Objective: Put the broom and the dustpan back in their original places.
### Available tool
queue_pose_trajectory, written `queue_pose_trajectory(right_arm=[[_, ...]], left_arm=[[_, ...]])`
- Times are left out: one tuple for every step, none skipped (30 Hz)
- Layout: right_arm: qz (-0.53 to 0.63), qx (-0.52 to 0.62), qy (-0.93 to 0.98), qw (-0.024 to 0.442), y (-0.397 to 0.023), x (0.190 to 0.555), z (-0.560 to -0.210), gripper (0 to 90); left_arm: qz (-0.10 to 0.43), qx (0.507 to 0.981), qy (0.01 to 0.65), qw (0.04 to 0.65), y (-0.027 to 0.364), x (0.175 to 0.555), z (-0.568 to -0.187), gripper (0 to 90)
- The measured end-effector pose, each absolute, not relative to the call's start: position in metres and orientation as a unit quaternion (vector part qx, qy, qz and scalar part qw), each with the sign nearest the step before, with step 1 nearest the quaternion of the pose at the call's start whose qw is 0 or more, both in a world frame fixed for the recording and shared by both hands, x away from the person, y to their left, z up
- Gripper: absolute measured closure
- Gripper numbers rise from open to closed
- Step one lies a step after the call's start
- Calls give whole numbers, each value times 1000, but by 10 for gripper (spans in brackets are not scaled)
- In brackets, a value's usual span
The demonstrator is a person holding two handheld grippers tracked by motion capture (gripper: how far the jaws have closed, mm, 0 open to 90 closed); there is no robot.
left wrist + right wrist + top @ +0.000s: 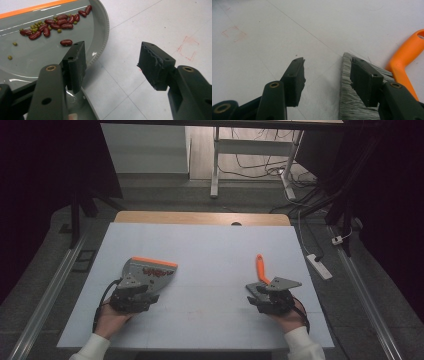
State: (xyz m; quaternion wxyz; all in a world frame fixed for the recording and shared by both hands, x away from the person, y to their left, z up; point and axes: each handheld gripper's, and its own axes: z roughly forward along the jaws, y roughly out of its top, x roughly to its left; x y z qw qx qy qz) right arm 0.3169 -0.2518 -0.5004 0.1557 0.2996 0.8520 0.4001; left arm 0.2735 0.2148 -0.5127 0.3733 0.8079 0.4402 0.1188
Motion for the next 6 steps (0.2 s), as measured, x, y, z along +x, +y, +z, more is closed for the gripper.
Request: queue_pose_trajectory(right_arm=[[400, 298, 852, 157, -252, 317, -500, 450], [400, 299, 852, 157, -252, 317, -500, 450], [401, 300, 851, 158, -253, 316, -500, 450], [402, 301, 850, 158, -253, 316, -500, 450], [403, 301, 849, 160, -254, 316, -500, 450], [403, 301, 849, 161, -254, 316, -500, 450]], left_arm=[[118, 809, 439, 372, 214, 273, -513, 396], [118, 810, 439, 371, 214, 273, -513, 395], [118, 810, 439, 371, 214, 273, -513, 395], [119, 810, 439, 371, 214, 273, -513, 394], [118, 810, 439, 371, 214, 274, -513, 394], [117, 810, 439, 372, 214, 274, -514, 393]])
